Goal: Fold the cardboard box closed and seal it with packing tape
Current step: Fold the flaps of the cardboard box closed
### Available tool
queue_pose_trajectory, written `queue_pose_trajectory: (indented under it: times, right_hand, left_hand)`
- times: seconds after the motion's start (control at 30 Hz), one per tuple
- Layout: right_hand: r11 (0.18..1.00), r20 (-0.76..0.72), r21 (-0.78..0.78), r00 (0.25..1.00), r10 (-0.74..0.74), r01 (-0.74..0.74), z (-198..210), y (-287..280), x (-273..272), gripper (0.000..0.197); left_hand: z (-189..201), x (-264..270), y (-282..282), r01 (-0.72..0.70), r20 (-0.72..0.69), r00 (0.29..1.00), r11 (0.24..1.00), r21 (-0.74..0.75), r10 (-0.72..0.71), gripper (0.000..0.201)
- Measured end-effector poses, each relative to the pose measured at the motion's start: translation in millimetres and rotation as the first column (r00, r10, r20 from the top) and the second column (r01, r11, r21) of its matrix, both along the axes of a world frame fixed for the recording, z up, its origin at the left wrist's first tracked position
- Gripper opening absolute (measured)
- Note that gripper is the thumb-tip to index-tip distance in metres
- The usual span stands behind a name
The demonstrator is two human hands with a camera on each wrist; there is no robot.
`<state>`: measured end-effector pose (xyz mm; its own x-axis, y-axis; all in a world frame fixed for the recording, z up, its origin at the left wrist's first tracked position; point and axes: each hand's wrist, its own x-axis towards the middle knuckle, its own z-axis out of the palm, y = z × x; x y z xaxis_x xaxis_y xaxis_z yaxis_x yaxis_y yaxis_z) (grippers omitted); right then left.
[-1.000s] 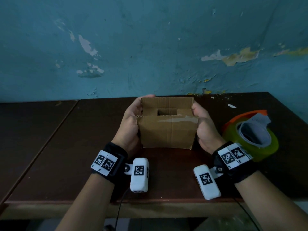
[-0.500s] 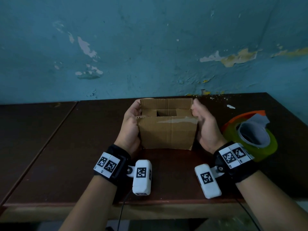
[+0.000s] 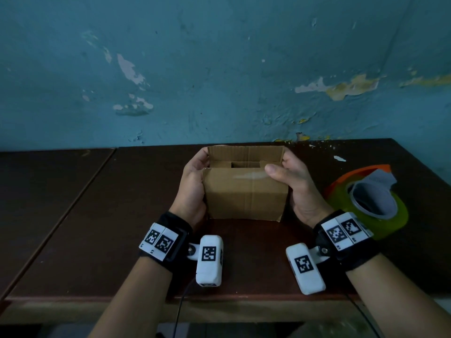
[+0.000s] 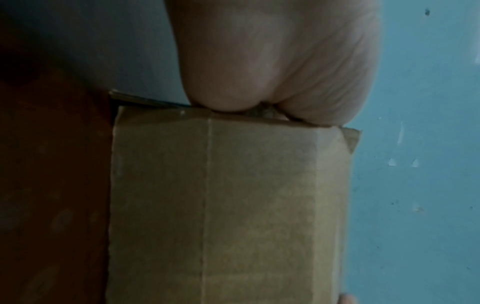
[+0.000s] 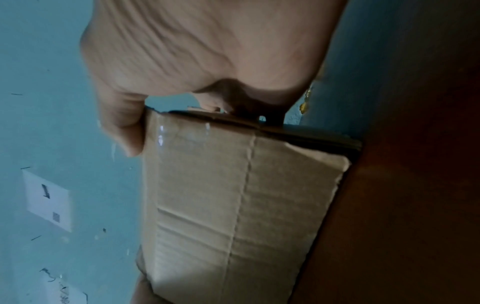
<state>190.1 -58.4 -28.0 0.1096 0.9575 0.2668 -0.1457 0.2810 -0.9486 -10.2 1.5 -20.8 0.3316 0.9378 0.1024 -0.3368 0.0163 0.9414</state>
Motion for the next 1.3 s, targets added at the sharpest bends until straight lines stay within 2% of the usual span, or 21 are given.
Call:
queue_pose_trajectory:
  times: [0.13, 0.27, 0.4, 0.5, 0.67, 0.8, 0.93, 1.13, 1.3]
  right_hand:
    - [0.998, 0.004, -0.03, 0.999, -0.051, 0.051, -4.0, 2.9, 0.6, 0.049]
    - [0.997, 0.005, -0.035, 0.998, -0.064, 0.064, -6.3, 4.8, 0.2, 0.047]
    - [0.997, 0.024, -0.025, 0.997, -0.07, 0.071, -6.3, 4.9, -0.7, 0.048]
    - [0.998, 0.007, 0.001, 0.998, -0.057, 0.057, -4.4, 4.2, -0.6, 0.05]
    - [0.996, -0.009, 0.076, 0.999, -0.043, 0.044, -2.6, 3.1, -1.4, 0.05]
    - [0.996, -0.037, 0.082, 0.998, -0.044, 0.047, -3.8, 3.0, -2.8, 0.039]
    - [0.996, -0.034, 0.075, 0.998, -0.054, 0.056, -5.3, 2.9, -5.4, 0.026]
    - [0.994, -0.017, 0.081, 0.997, -0.075, 0.076, -7.7, 5.6, -3.3, 0.035]
    - [0.992, 0.045, 0.062, 0.993, -0.113, 0.11, -10.3, 6.0, -5.1, 0.023]
  left_hand:
    - [-4.6, -2.4, 1.6, 0.009, 0.047, 0.999, 0.998, -0.061, -0.006, 0.04]
    - [-1.0, -5.5, -1.7, 0.071, 0.177, 0.983, 0.992, -0.105, -0.052, 0.033]
    - [-5.4, -3.6, 0.7, 0.074, 0.09, 0.993, 0.997, 0.008, -0.074, 0.048]
    - [-8.0, -3.5, 3.3, 0.045, 0.081, 0.996, 0.998, 0.047, -0.049, 0.056]
    - [-11.4, -4.2, 4.7, 0.057, 0.105, 0.992, 0.995, 0.082, -0.065, 0.042]
    - [-13.1, -3.4, 4.5, 0.047, 0.121, 0.991, 0.994, 0.102, -0.059, 0.029]
    - [-13.9, -1.8, 3.6, -0.012, 0.113, 0.994, 0.991, 0.132, -0.003, 0.007]
    - [-12.3, -0.9, 3.2, -0.027, 0.093, 0.996, 0.992, 0.122, 0.016, 0.017]
    - [-10.9, -0.6, 2.9, -0.033, 0.049, 0.998, 0.994, 0.106, 0.028, 0.02]
